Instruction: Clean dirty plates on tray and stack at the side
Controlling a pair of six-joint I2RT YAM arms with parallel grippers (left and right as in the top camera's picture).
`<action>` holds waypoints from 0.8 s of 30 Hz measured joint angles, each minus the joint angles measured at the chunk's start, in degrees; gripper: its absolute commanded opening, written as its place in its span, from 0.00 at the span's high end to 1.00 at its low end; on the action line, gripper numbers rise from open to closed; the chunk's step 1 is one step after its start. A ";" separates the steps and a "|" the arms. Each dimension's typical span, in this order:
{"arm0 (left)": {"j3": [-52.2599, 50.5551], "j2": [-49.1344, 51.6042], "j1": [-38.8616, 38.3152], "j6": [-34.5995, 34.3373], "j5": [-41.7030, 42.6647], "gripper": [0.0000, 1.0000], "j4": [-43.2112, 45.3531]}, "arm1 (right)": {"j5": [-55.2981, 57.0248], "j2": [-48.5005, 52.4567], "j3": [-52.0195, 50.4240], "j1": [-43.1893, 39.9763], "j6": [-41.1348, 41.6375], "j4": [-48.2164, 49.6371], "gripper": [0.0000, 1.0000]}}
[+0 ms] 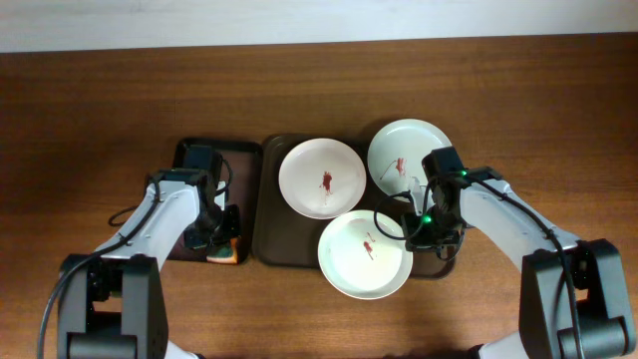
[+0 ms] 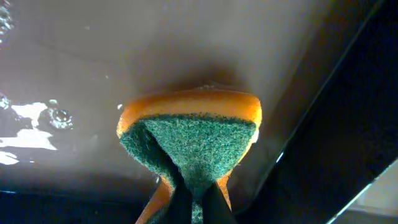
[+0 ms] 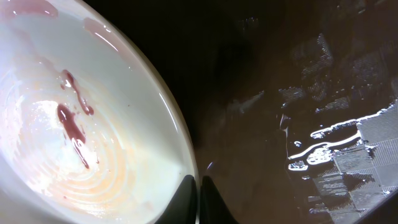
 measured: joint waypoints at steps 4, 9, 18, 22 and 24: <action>4.07 -0.48 0.00 0.00 0.13 1.00 -0.44 | 0.00 0.00 0.00 0.00 0.02 0.00 0.96; 10.03 -4.44 -1.27 -0.39 6.08 1.00 5.42 | 0.00 0.00 -0.02 0.00 0.04 0.02 0.96; 10.01 -4.42 -18.69 -10.91 12.81 1.00 13.77 | 0.00 0.00 -0.02 0.00 0.00 0.02 0.96; 10.01 -2.14 -24.28 -16.68 15.43 1.00 17.86 | 0.02 0.00 0.00 0.00 0.00 0.00 0.96; 10.03 0.76 -25.81 -18.60 20.41 1.00 22.32 | 0.00 0.00 0.00 0.00 0.00 0.02 0.96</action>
